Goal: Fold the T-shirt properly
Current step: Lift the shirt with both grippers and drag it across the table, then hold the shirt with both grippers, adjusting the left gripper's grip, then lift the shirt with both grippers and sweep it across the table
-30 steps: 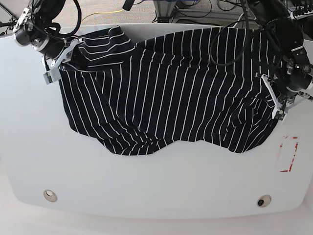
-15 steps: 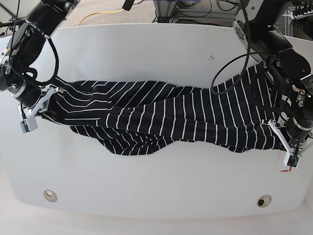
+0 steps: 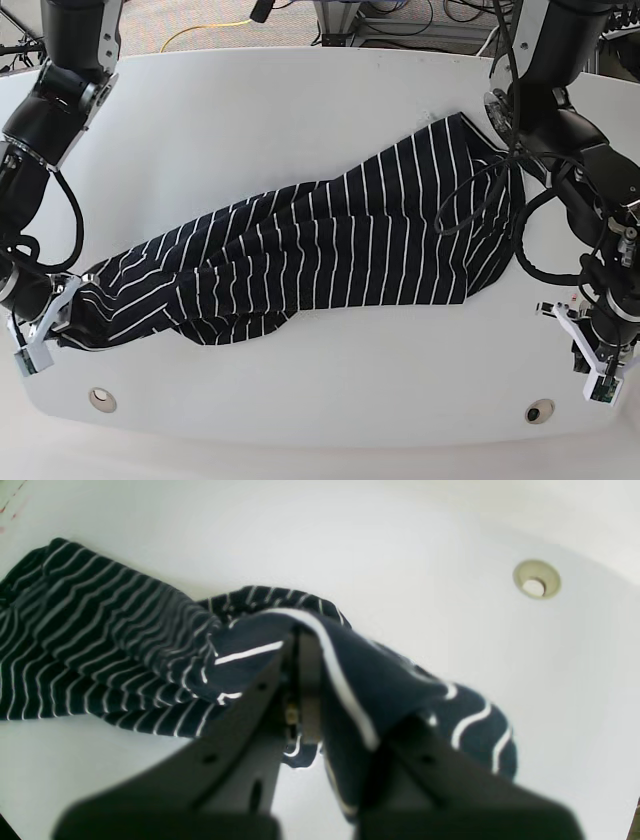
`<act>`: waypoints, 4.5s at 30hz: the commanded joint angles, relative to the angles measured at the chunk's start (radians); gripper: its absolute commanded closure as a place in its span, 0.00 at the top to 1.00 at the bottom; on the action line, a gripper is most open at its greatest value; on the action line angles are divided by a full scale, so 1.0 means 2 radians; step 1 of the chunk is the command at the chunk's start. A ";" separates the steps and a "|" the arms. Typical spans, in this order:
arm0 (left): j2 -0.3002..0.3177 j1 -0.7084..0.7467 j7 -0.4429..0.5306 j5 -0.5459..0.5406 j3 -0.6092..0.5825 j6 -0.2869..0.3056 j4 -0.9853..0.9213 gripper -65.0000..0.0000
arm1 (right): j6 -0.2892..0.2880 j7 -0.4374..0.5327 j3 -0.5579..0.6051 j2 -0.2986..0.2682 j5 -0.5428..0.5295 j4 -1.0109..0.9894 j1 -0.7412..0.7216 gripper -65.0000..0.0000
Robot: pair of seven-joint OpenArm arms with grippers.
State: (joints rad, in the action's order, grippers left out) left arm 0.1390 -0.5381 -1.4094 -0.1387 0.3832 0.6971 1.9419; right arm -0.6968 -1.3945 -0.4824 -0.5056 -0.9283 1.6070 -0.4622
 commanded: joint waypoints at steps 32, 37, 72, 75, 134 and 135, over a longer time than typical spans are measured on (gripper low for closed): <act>-0.076 0.080 0.226 -0.005 0.004 -0.015 -0.349 0.53 | -0.001 0.004 -0.003 0.003 -0.003 0.005 0.066 0.00; -0.065 0.078 0.234 -0.006 0.005 -0.018 -0.364 0.52 | -0.001 0.005 -0.003 0.003 -0.003 0.006 0.070 0.00; -0.096 0.046 0.246 -0.007 0.044 0.000 -0.440 0.52 | -0.001 0.005 -0.004 0.013 -0.003 0.005 0.077 0.00; -0.096 0.046 0.246 -0.006 0.044 0.000 -0.440 0.52 | -0.001 0.005 -0.004 0.013 -0.003 0.004 0.077 0.00; -0.107 -0.027 0.086 -0.063 0.075 -0.022 -0.161 0.00 | -0.001 0.019 0.057 -0.054 0.024 -0.124 -0.120 0.00; -0.104 -0.040 0.078 -0.063 0.075 -0.022 -0.154 0.00 | -0.001 0.019 0.067 -0.056 0.024 -0.128 -0.140 0.00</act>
State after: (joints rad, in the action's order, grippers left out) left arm -0.0902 -0.5652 -1.2602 -0.2451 0.5365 0.6518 1.5932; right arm -0.6987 -1.3914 -0.3592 -0.5812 -0.8631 1.3437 -0.6804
